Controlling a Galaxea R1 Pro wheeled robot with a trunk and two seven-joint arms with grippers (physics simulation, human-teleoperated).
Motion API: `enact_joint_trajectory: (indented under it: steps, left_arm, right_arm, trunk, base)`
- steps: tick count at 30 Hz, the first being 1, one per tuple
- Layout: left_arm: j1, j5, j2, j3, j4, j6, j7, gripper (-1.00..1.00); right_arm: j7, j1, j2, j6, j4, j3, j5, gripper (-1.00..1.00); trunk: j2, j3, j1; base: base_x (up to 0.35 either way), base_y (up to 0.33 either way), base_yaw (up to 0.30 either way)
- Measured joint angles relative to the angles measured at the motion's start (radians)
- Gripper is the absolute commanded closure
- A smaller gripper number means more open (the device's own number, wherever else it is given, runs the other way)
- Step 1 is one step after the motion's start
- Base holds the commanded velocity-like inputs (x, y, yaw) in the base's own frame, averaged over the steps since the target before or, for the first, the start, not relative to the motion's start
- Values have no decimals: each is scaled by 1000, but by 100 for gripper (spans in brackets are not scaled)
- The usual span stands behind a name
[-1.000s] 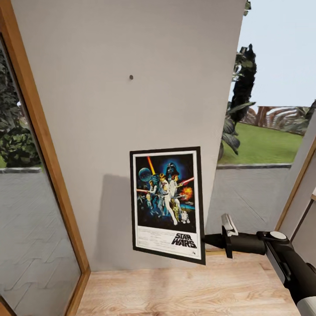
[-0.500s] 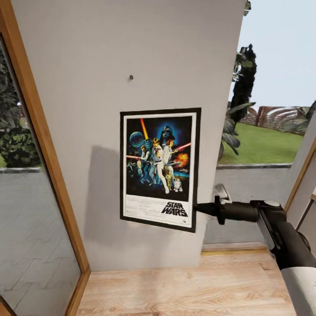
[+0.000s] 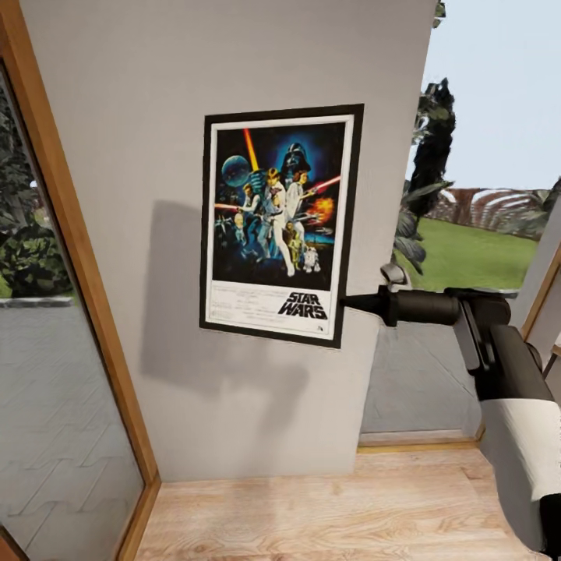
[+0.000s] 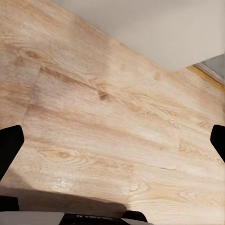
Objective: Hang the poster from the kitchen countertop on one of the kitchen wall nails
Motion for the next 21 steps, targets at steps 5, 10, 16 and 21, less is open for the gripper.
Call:
enact_joint_trajectory:
  steps: [5,10,16,21]
  left_arm:
    - [0,0,2,0,0,0,0,-100]
    - [0,0,12,0,0,0,-1,-100]
    - [0,0,14,0,0,0,-3,-100]
    - [0,0,14,0,0,0,-3,-100]
  right_arm:
    - [0,-64,17,53,4,2,2,100]
    - [-27,-133,52,77,19,4,5,100]
    - [-99,-214,119,86,91,92,11,100]
    - [-116,-230,122,86,96,117,9,100]
  trunk:
    - [0,0,0]
    - [0,0,0]
    - [0,0,0]
    - [0,0,0]
  base:
    - [0,0,0]
    - [0,0,0]
    - [0,0,0]
    - [0,0,0]
